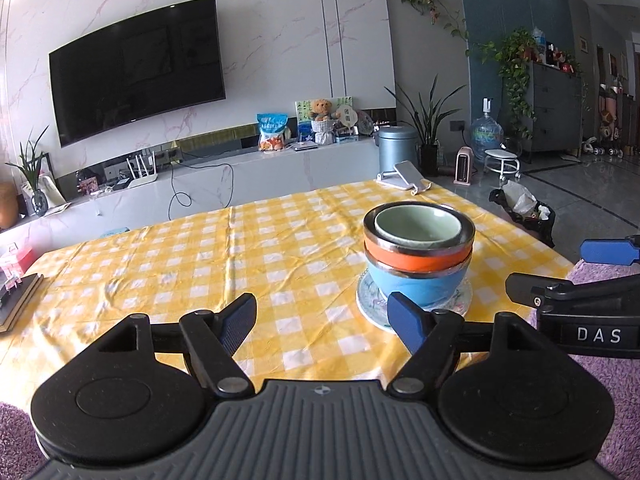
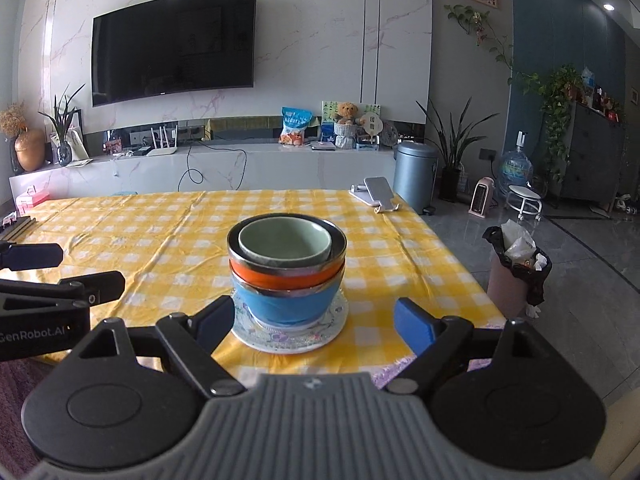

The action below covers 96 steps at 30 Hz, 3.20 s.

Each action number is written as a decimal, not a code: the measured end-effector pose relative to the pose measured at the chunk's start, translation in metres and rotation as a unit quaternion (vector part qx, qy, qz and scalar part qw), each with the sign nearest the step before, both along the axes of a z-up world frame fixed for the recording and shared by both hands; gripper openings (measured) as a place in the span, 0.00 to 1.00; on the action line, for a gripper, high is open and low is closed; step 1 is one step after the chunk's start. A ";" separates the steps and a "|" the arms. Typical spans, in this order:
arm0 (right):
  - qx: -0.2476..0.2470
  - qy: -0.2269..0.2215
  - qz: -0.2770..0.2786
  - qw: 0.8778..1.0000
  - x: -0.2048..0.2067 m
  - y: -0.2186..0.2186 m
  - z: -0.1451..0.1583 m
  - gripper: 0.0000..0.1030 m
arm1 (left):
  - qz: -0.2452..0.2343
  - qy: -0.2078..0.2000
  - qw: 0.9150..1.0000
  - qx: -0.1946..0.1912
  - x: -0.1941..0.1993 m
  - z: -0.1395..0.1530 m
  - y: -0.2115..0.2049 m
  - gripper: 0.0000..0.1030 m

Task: Organize plates and bowls

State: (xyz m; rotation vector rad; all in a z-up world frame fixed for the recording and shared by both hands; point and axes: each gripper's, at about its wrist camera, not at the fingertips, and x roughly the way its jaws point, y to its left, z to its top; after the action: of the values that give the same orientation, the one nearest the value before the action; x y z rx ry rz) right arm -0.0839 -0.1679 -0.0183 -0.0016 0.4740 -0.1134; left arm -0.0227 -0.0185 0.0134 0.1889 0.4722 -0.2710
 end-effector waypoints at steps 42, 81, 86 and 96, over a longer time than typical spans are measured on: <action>0.010 0.024 -0.010 1.000 0.009 -0.002 -0.042 0.87 | 0.010 0.023 0.998 0.052 0.001 -0.039 -0.009 0.85; 0.010 0.027 -0.008 1.000 0.012 -0.002 -0.045 0.89 | 0.011 0.026 0.998 0.054 0.000 -0.040 -0.009 0.85; 0.010 0.027 -0.008 1.000 0.012 -0.002 -0.045 0.90 | 0.011 0.025 0.998 0.055 0.000 -0.040 -0.009 0.85; 0.010 0.027 -0.008 1.000 0.012 -0.002 -0.045 0.91 | 0.006 0.024 0.998 0.055 0.000 -0.039 -0.009 0.85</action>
State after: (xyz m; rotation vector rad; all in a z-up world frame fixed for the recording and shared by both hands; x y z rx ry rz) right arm -0.0722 -0.1701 -0.0631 0.0188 0.5293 -0.1252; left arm -0.0228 -0.0275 -0.0255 0.2873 0.5359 -0.2383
